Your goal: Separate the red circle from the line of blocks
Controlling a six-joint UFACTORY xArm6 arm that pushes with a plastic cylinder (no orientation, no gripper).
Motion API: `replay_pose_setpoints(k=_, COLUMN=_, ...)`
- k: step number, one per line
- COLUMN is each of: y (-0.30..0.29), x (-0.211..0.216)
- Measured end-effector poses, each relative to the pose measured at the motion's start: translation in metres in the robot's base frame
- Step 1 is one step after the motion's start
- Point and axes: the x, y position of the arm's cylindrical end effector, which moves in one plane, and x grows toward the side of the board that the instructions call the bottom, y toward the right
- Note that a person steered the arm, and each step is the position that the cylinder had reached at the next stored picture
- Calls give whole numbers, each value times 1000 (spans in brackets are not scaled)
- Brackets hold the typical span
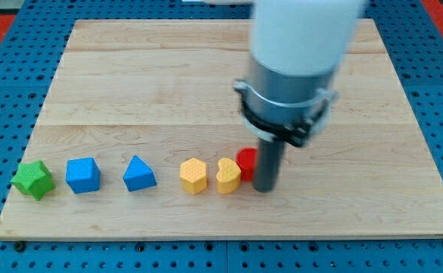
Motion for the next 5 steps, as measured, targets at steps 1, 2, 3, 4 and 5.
replay_pose_setpoints(k=1, y=-12, x=-55)
replay_pose_setpoints(k=2, y=-68, x=-90)
replay_pose_setpoints(k=3, y=-88, x=-87)
replay_pose_setpoints(k=4, y=-122, x=-143)
replay_pose_setpoints(k=5, y=-148, x=-205)
